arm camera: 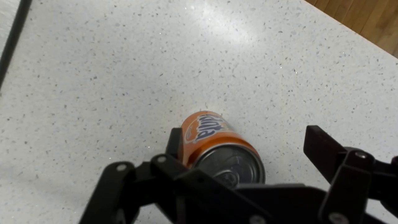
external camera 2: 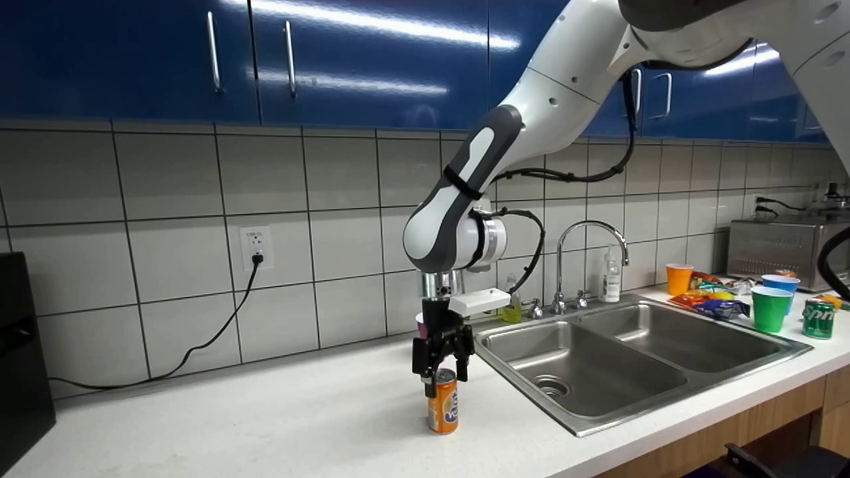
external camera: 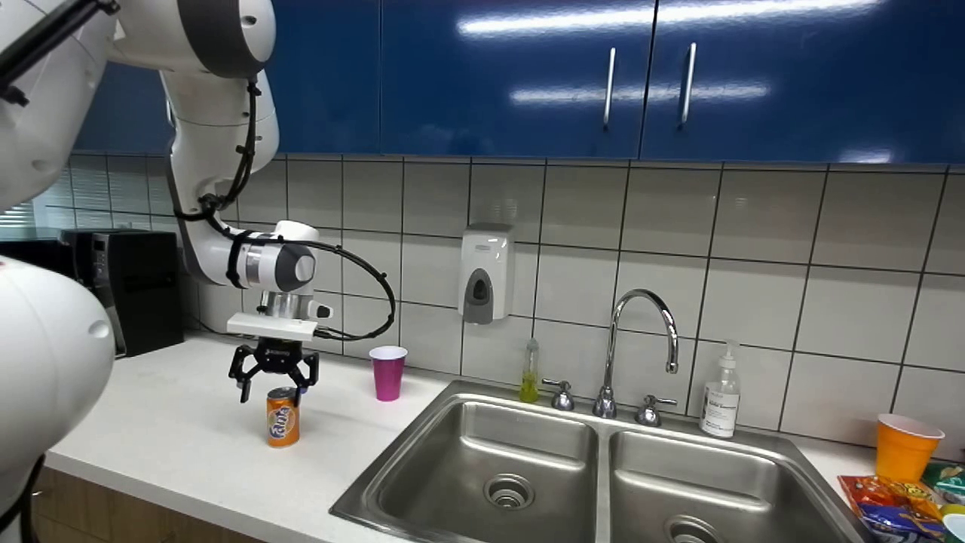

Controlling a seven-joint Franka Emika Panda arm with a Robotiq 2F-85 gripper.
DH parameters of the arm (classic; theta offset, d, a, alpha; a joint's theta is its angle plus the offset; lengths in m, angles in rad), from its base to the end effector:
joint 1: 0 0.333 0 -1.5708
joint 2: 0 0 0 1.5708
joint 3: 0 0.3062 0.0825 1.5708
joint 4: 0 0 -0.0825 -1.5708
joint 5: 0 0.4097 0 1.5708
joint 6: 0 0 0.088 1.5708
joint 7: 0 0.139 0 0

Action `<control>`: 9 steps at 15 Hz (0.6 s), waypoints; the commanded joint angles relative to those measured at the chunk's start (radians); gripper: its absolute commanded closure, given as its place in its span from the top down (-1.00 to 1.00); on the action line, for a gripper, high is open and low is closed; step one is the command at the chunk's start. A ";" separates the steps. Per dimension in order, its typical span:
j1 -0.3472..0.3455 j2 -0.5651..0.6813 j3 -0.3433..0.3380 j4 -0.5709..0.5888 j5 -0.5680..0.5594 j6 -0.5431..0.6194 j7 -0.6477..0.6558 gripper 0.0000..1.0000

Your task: Put the orange can in the sink on the left.

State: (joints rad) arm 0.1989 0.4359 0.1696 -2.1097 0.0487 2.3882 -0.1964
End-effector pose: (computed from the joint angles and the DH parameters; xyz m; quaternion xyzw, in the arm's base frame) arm 0.5281 0.2112 0.1357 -0.9627 -0.2544 0.0802 0.0447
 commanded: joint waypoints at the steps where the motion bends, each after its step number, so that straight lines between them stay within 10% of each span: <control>1: 0.002 0.031 0.001 0.033 -0.033 0.009 0.041 1.00; 9: 0.003 0.075 -0.004 0.073 -0.035 0.023 0.056 1.00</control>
State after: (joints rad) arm 0.1989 0.4919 0.1694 -2.0637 0.0422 2.4009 -0.1821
